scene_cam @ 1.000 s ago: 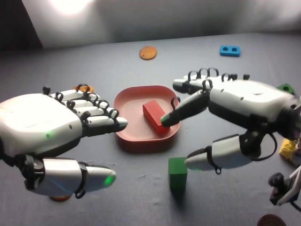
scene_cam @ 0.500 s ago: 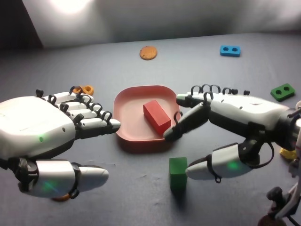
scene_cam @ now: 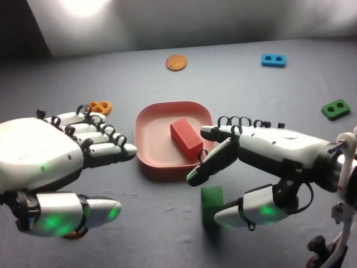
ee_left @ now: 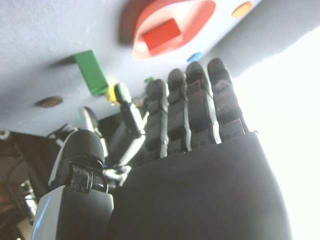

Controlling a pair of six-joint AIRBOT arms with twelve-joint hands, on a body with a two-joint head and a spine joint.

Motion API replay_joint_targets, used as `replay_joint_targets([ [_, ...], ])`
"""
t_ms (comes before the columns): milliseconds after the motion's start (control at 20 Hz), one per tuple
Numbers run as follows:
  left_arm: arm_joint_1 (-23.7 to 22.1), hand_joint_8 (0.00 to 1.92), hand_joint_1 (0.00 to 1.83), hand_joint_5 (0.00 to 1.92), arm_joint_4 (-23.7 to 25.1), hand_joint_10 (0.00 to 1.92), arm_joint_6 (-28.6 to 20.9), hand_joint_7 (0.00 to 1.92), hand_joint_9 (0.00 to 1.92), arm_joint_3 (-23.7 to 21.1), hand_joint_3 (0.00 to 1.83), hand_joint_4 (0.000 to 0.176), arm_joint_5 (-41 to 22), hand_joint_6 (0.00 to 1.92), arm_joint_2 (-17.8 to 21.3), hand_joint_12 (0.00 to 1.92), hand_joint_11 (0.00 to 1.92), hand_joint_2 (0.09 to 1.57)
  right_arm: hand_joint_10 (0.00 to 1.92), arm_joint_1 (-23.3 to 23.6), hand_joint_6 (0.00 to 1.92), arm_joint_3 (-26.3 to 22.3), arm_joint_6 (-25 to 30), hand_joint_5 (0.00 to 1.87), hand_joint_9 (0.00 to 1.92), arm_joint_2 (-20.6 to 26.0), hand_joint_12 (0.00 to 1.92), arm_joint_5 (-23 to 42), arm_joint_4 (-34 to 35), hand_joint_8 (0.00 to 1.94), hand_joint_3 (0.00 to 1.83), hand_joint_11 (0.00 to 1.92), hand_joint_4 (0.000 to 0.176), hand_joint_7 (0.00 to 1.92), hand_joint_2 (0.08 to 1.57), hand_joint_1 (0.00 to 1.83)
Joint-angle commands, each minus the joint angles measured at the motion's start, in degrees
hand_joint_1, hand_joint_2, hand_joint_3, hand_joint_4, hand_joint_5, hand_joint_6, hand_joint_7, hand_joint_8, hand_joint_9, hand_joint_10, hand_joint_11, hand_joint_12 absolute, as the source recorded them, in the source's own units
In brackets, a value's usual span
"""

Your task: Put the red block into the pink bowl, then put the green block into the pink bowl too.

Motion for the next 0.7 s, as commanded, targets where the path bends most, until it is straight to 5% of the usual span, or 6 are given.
replay_joint_targets([
  [0, -0.37, 0.0, 0.0, 0.24, -0.12, 0.0, 0.11, 0.2, 0.14, 0.23, 0.0, 0.0, -6.22, 0.0, 0.59, 0.15, 0.0, 1.37, 0.0, 0.24, 0.01, 0.06, 0.13, 0.82, 0.0, 0.09, 0.0, 4.36, -1.7, 0.0, 0.0, 0.0, 0.176, 0.01, 0.95, 1.08],
  [650, 0.78, 0.0, 0.0, 0.28, -1.05, 0.0, 0.58, 0.21, 0.14, 0.46, 0.0, 0.0, -7.01, 0.0, 0.5, 0.16, 0.0, 1.37, 0.0, 0.47, 0.01, 2.97, 0.01, 0.84, 0.0, -2.47, 0.0, 4.37, -1.69, 0.0, 0.0, 0.0, 0.176, 0.04, 0.93, 1.05],
])
